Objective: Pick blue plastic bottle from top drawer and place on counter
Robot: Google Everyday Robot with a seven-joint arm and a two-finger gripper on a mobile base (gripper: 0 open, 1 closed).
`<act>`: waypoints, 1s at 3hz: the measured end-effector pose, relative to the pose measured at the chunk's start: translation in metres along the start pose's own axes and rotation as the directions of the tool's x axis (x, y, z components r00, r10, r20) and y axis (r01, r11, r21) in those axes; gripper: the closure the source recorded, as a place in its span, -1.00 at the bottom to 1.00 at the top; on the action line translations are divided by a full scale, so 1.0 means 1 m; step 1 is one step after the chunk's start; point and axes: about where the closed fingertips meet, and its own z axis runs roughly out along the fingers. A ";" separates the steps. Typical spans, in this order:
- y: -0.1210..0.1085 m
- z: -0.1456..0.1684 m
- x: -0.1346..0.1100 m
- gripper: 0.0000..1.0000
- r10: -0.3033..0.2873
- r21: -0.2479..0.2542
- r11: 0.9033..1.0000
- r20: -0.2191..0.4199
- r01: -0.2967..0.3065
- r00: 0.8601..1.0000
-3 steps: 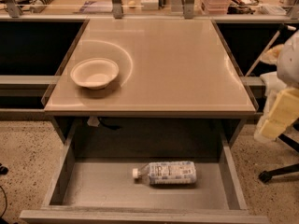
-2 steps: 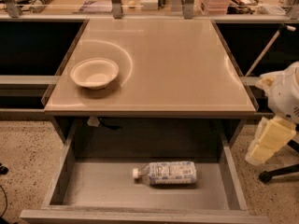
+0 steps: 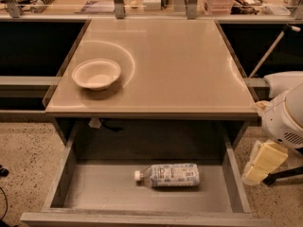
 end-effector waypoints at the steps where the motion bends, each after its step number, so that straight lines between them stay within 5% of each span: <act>1: 0.001 0.012 -0.014 -1.00 0.021 0.030 0.999 0.069 -0.023 0.997; 3: -0.018 0.066 -0.083 -1.00 0.071 0.073 0.992 0.344 -0.102 0.936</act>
Offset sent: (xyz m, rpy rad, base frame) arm 0.0701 0.1055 -0.0364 0.4090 -0.2722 -0.0662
